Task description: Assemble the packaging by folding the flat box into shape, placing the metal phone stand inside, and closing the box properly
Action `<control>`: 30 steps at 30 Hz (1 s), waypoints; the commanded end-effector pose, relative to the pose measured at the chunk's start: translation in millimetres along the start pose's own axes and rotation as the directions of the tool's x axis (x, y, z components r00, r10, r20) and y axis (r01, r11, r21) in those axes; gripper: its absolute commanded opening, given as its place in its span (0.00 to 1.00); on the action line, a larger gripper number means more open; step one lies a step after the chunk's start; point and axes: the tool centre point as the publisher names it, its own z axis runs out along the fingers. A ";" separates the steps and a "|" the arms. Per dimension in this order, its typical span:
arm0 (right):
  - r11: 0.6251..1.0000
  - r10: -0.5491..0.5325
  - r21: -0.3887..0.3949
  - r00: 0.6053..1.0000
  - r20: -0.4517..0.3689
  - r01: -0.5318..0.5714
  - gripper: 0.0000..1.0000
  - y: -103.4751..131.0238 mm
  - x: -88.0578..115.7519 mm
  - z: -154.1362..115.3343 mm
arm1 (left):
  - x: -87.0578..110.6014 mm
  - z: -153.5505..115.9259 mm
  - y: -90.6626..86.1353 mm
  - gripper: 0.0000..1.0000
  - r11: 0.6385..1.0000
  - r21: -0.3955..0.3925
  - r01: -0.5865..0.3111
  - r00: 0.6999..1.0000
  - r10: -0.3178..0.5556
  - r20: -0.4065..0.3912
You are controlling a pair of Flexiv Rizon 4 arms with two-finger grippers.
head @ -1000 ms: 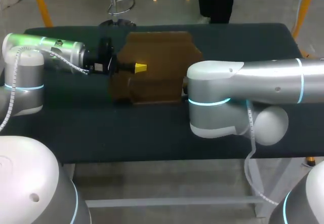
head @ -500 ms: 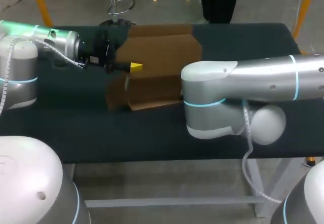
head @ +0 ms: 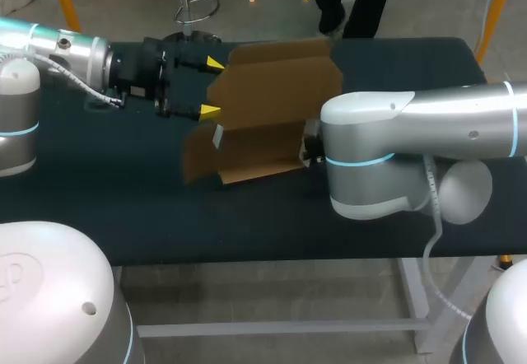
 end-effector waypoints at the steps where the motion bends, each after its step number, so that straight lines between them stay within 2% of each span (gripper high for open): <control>1: 1.000 0.012 0.023 0.992 -0.128 -0.009 0.00 7.0 -8.2 -10.4 | 9.2 -10.2 -13.5 1.00 0.999 -0.044 -0.020 0.999 0.022 0.040; 9: 0.997 0.062 0.060 0.969 -0.238 -0.049 0.00 5.1 -17.3 -13.7 | 14.8 -25.1 -22.8 1.00 0.991 -0.098 -0.087 0.994 0.093 0.055; 16: 0.991 0.086 0.121 0.949 -0.302 -0.052 0.00 6.8 -20.2 -12.9 | 22.3 -39.8 -22.0 1.00 0.985 -0.159 -0.072 0.996 0.081 0.047; 18: 0.989 0.098 0.137 0.934 -0.344 -0.054 0.00 7.5 -20.7 -12.4 | 25.1 -43.5 -20.9 1.00 0.981 -0.185 -0.064 0.996 0.074 0.045; 21: 0.985 0.107 0.164 0.940 -0.324 -0.055 0.00 8.1 -20.8 -11.3 | 27.1 -50.3 -15.9 1.00 0.975 -0.220 -0.034 0.997 0.050 0.065; 25: 0.980 0.124 0.186 0.938 -0.324 -0.066 0.00 9.6 -19.5 -10.7 | 28.8 -56.2 -15.4 1.00 0.973 -0.230 -0.026 0.996 0.045 0.077; 30: 0.965 0.156 0.249 0.939 -0.306 -0.079 0.00 11.4 -17.4 -9.0 | 28.4 -63.1 -8.4 1.00 0.961 -0.275 -0.010 0.997 0.032 0.075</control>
